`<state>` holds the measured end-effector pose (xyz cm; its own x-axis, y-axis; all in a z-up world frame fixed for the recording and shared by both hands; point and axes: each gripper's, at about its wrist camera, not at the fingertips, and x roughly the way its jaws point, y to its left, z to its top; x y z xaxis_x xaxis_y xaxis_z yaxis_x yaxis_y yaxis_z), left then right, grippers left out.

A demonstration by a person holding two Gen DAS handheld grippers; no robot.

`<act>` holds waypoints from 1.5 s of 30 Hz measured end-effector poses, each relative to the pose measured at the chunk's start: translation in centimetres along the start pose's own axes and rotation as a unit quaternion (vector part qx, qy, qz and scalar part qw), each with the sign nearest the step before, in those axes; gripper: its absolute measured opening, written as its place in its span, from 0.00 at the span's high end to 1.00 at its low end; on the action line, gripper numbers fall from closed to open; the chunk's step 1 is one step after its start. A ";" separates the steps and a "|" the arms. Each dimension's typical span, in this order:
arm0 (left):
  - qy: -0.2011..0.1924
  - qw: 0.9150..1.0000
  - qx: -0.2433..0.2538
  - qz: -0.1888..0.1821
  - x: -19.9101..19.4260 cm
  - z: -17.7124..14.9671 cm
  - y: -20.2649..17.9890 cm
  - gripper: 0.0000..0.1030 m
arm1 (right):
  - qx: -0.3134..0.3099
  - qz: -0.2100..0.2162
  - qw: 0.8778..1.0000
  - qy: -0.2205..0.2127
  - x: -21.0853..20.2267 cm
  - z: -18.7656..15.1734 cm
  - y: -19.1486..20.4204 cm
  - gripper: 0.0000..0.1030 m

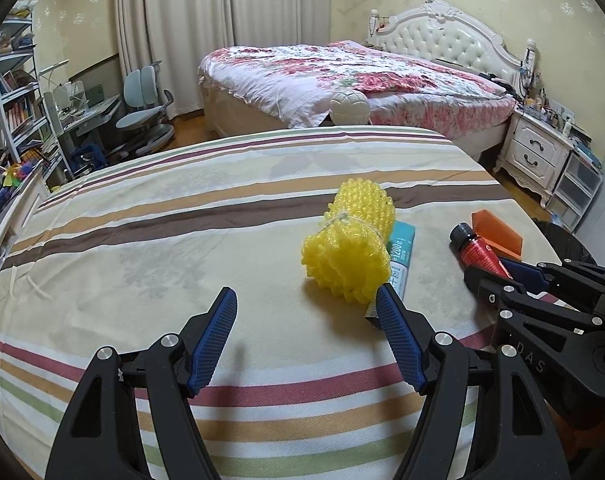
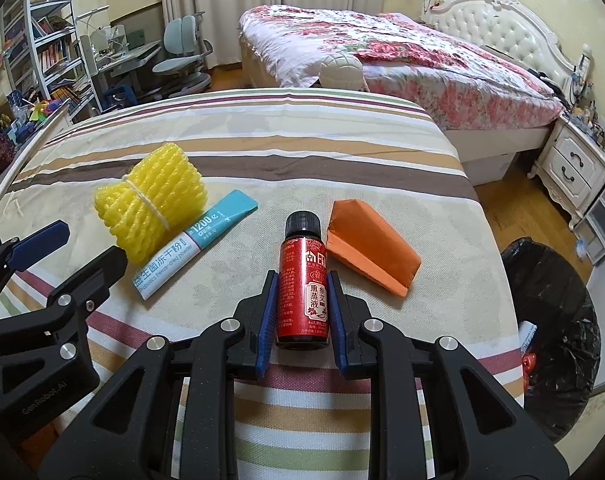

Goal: Collect trash
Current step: 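Grasp the yellow foam fruit net with the left gripper while the right holds the can, then carry the yellow net and red spray can over the black bin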

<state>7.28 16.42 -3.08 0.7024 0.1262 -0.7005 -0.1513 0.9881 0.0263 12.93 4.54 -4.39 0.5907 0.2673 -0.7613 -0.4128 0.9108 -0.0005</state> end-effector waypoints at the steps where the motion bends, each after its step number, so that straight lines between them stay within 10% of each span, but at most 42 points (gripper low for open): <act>1: -0.001 1.000 0.000 0.000 -0.1 0.0 0.0 0.32 | 0.000 0.000 1.000 0.000 0.0 0.0 0.0 0.77; 30: 0.019 1.000 -0.003 -0.020 2.7 2.0 -0.6 0.30 | 0.006 -0.005 1.000 0.001 0.2 0.1 -1.1 0.77; 36: 0.034 0.999 0.004 -0.029 3.1 1.7 -0.5 0.54 | 0.006 -0.006 1.000 0.001 0.2 0.1 -1.1 0.77; 45: 0.012 1.000 0.001 -0.018 1.5 1.2 -0.2 0.58 | 0.002 -0.001 1.000 -0.004 -0.1 -0.1 -0.9 0.77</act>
<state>9.21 16.50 -3.34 0.6909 0.0884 -0.7175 -0.1245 0.9922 0.0024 13.15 3.70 -4.34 0.5978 0.2672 -0.7558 -0.4083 0.9128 -0.0002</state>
